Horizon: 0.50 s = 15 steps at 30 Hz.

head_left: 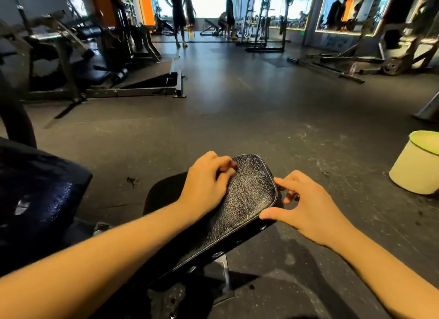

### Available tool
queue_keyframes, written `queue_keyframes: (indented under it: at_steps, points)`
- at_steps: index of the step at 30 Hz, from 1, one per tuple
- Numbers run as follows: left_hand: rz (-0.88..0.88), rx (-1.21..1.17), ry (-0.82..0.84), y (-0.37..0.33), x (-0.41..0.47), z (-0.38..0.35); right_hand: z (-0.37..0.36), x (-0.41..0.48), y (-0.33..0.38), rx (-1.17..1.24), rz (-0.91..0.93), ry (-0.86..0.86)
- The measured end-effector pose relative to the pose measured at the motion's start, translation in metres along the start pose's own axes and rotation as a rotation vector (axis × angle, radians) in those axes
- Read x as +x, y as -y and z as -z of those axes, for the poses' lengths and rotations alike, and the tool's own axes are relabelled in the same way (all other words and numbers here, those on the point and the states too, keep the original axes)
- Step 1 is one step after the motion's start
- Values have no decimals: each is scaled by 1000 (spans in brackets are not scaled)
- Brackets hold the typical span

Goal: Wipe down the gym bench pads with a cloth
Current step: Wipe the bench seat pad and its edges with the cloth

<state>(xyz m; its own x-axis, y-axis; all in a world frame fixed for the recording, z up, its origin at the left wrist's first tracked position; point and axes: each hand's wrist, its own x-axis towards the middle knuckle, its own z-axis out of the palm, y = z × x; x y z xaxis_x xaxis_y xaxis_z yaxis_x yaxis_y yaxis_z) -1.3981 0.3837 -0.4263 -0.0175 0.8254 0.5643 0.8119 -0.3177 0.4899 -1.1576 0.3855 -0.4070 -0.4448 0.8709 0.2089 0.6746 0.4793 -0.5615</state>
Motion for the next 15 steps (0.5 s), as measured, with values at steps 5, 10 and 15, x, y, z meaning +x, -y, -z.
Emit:
queue_keyframes:
  at_steps: [5,10,15]
  points:
    - [-370,-101,205,-20,-44,23,0,2,-1,-2,3,-12]
    - [72,146,10,45,20,12,-1,-2,0,29,-8,-16]
    - [-208,-134,110,-21,-46,13,0,1,-3,-3,8,-14]
